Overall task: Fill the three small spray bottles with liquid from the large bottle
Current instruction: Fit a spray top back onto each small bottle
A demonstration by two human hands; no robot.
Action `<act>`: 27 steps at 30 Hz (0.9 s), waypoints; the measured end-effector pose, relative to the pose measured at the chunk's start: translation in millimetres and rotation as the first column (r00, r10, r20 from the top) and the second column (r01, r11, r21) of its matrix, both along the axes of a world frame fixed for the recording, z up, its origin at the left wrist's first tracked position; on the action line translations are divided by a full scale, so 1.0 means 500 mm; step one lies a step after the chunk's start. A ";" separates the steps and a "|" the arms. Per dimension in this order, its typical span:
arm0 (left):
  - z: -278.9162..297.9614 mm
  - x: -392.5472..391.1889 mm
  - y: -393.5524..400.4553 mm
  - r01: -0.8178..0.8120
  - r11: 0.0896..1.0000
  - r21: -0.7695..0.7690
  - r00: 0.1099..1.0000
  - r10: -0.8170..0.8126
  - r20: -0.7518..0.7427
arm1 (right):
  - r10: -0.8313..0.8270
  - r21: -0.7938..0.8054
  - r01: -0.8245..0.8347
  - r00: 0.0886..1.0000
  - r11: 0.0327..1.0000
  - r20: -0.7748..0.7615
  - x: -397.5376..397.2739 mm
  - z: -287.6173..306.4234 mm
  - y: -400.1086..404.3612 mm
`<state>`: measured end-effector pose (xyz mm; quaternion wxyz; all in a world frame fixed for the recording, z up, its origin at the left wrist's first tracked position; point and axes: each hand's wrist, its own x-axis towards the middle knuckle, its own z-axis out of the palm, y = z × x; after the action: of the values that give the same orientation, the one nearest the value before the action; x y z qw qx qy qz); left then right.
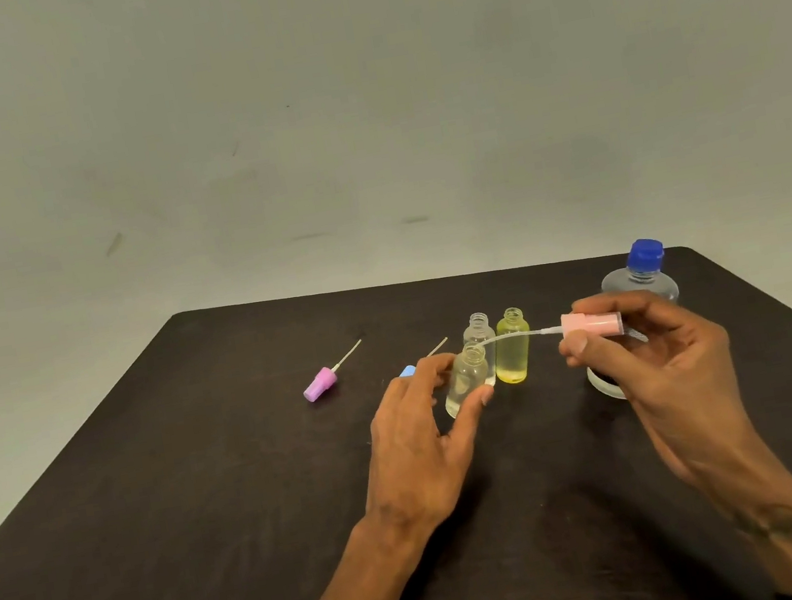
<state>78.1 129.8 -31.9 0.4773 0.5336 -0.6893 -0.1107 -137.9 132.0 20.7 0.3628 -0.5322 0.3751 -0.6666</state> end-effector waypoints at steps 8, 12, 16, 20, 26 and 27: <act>-0.005 -0.008 -0.001 0.073 0.997 0.003 0.997 -0.073 0.008 | -0.013 -0.042 0.010 0.998 0.999 -0.063 0.001 -0.003 0.000; -0.001 -0.015 0.007 0.121 0.992 0.025 0.993 -0.121 -0.018 | -0.021 -0.078 0.014 0.996 0.997 -0.084 0.008 0.002 0.002; -0.001 -0.021 0.010 0.181 0.981 0.072 0.983 -0.181 -0.007 | -0.035 -0.082 0.027 0.995 0.996 -0.092 0.013 0.001 0.004; -0.003 -0.030 0.014 0.212 0.974 0.079 0.977 -0.210 -0.022 | -0.042 -0.050 0.037 0.994 0.998 -0.105 0.013 -0.006 0.002; 0.000 -0.037 0.021 0.234 0.971 0.054 0.971 -0.231 -0.051 | 0.005 -0.023 -0.008 0.992 1.000 -0.123 0.017 -0.014 0.002; 0.001 -0.038 0.021 0.240 0.969 0.052 0.970 -0.237 -0.061 | 0.015 -0.021 -0.018 0.992 1.000 -0.125 0.017 -0.016 0.001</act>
<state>59.3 140.4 -31.2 0.4631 0.4575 -0.7318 -0.2018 -129.4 132.5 12.5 0.3381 -0.5801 0.3853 -0.6331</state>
